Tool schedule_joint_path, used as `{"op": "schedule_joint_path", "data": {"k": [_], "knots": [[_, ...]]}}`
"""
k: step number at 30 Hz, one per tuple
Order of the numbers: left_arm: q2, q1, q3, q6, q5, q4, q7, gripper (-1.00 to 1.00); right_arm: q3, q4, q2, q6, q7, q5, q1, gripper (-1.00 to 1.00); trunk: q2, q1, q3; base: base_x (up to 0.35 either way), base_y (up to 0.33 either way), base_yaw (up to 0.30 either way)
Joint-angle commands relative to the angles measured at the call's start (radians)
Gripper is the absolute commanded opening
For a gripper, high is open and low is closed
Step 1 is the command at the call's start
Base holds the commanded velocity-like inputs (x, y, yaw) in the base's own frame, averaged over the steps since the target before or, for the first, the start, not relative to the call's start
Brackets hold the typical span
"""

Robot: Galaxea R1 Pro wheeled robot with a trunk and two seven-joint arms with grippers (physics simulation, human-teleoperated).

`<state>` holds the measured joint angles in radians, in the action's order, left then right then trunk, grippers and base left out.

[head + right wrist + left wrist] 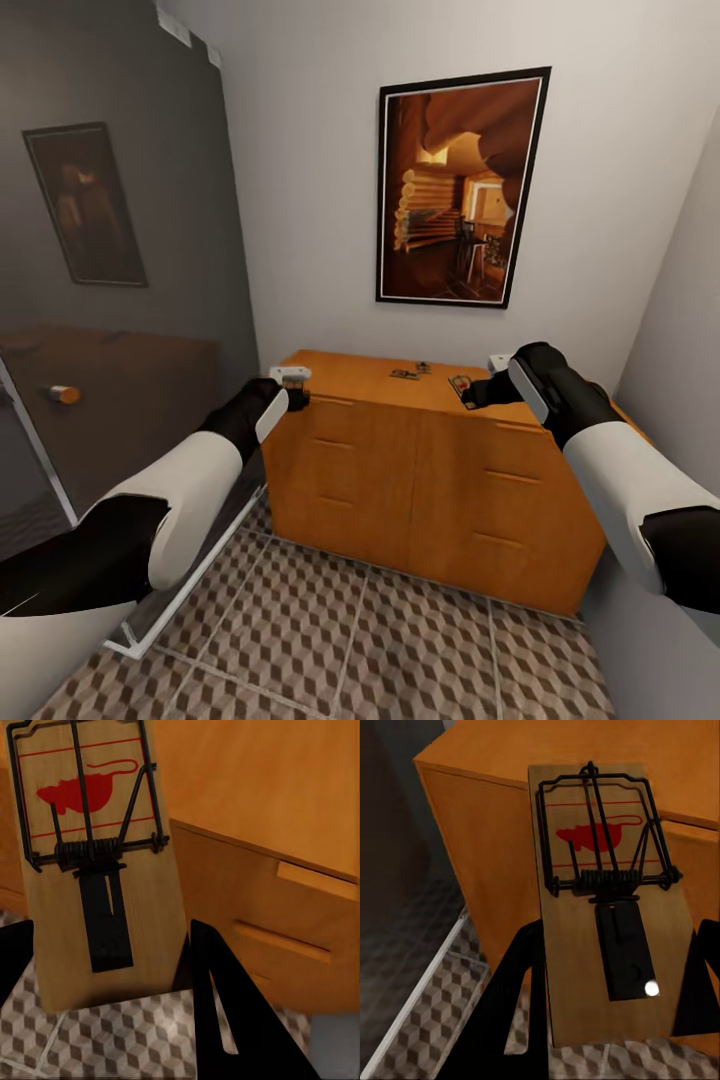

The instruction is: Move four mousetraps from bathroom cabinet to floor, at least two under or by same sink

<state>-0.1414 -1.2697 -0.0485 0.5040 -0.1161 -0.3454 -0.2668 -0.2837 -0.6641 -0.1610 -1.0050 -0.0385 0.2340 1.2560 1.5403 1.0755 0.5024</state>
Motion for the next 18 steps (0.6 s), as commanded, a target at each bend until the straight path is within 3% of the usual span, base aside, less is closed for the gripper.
{"op": "schedule_joint_path", "data": {"k": [1,6,9,13,18], "knots": [[0.0,-0.001,-0.006,0.002,-0.008,0.011,-0.009,-1.0,-0.005,0.002,-0.001,0.002,-0.003,0.001,0.001,-1.0,0.001,-0.001,0.001,-0.345,0.001,0.0],[0.003,0.0,-0.005,-0.004,-0.008,0.079,-0.012,-1.0,-0.006,0.007,0.003,0.031,-0.002,0.001,-0.015,-1.0,0.001,-0.001,0.001,-0.345,0.0,0.0],[0.006,0.0,-0.005,-0.022,-0.009,0.172,-0.012,-1.0,-0.006,0.007,0.01,0.072,-0.002,0.001,-0.063,-1.0,0.001,-0.001,0.001,-0.345,0.0,0.0],[0.007,0.003,-0.005,-0.173,-0.014,0.309,-0.012,-1.0,-0.007,0.041,0.015,0.155,-0.001,0.004,-0.165,-1.0,0.001,-0.001,0.001,-0.345,0.0,0.0],[0.013,0.087,-0.004,-0.235,-0.014,0.339,-0.012,-1.0,-0.008,0.157,0.016,0.28,-0.003,0.006,-0.247,-1.0,0.001,-0.001,0.001,-0.345,0.0,0.0]]}}
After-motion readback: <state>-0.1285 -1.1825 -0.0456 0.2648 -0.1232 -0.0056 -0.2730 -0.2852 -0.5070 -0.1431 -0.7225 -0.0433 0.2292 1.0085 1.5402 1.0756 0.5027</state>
